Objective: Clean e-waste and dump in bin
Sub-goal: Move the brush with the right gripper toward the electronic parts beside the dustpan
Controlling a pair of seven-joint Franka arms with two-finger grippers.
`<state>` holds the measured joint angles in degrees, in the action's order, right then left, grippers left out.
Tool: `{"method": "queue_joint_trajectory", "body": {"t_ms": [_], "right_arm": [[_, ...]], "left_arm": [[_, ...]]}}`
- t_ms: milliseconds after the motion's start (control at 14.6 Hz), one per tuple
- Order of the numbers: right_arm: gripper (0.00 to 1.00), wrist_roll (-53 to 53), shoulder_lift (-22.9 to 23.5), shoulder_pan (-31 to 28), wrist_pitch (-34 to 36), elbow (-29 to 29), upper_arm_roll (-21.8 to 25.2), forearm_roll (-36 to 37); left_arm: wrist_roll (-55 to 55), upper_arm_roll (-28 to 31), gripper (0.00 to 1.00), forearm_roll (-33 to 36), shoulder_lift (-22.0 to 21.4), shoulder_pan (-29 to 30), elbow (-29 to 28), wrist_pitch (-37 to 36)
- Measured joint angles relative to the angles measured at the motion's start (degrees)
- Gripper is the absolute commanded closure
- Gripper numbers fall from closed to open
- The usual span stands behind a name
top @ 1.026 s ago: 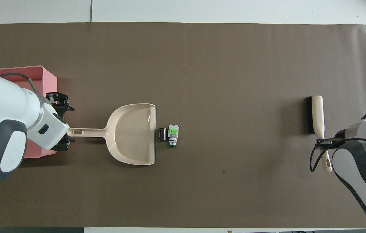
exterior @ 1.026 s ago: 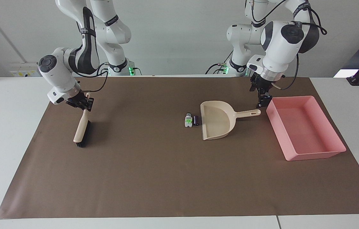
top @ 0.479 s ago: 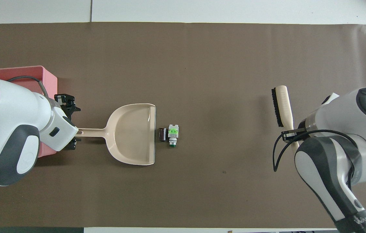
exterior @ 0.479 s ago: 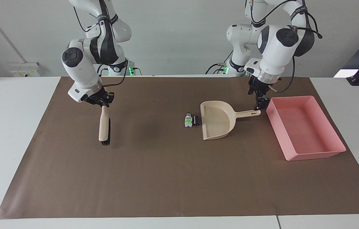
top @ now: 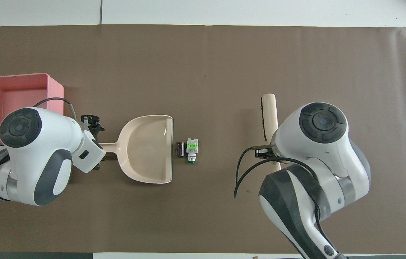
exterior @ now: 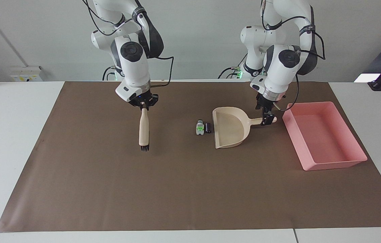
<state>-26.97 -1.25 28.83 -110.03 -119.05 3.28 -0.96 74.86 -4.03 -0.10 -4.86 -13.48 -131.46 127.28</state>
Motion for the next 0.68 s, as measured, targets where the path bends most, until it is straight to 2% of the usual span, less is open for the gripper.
{"method": "queue_joint_trajectory", "body": {"t_ms": [342, 684], "right_arm": [[1.00, -4.8, 3.2, 6.3, -1.4, 2.8, 0.0, -4.2], [1.00, -4.2, 6.1, 9.8, -1.4, 5.2, -0.1, -4.0]], "left_arm": [[0.0, 0.0, 0.07, 0.0, 3.3, -1.1, -0.6, 6.0], [-0.1, 0.3, 0.07, 0.0, 4.2, -1.2, -0.7, 5.0]]}}
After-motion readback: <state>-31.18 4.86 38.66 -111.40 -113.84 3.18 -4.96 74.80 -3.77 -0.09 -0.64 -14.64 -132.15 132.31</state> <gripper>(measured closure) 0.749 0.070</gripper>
